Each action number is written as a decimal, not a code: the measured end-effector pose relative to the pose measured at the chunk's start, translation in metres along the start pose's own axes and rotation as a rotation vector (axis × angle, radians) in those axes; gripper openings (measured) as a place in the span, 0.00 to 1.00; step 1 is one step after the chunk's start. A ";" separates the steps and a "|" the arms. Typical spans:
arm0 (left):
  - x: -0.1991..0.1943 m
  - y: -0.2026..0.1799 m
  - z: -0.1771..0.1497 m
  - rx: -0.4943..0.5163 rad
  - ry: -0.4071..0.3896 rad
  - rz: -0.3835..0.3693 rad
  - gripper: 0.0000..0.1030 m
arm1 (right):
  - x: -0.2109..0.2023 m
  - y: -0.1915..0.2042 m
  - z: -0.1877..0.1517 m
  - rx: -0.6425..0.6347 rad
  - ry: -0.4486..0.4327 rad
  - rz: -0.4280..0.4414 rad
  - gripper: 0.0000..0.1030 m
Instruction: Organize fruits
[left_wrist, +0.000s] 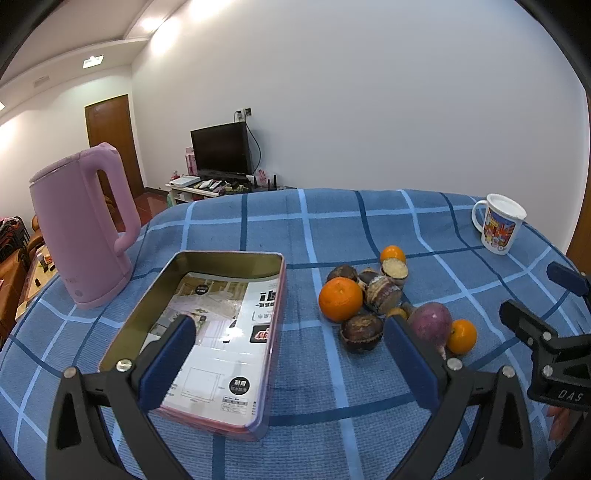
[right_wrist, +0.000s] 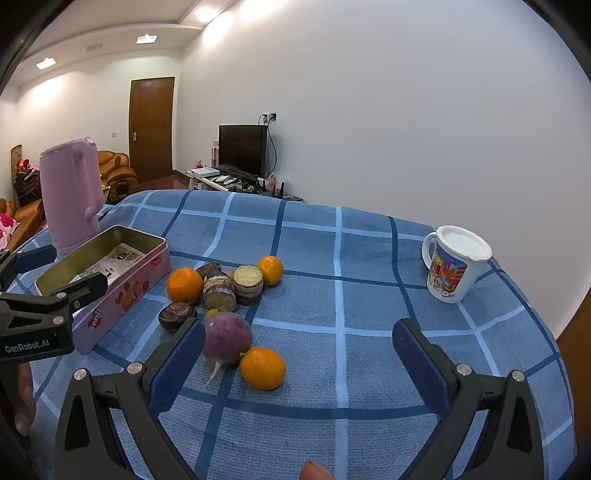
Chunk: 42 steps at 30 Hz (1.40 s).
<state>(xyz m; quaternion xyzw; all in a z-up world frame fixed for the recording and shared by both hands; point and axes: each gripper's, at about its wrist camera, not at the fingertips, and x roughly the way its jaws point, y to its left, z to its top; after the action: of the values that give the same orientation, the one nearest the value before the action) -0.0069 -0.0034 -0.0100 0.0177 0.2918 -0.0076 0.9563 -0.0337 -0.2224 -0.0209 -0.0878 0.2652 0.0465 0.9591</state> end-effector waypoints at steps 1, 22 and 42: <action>0.000 -0.001 0.000 0.001 0.000 0.000 1.00 | 0.000 0.000 -0.001 0.000 0.001 0.000 0.99; 0.018 -0.012 -0.006 0.027 0.045 -0.014 1.00 | 0.013 -0.011 -0.010 -0.009 0.050 -0.020 0.99; 0.047 -0.049 -0.006 0.078 0.126 -0.080 1.00 | 0.083 -0.005 -0.029 -0.008 0.307 0.194 0.61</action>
<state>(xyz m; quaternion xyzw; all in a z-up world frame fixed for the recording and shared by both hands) 0.0273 -0.0524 -0.0428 0.0437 0.3513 -0.0561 0.9336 0.0239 -0.2288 -0.0876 -0.0717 0.4154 0.1261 0.8980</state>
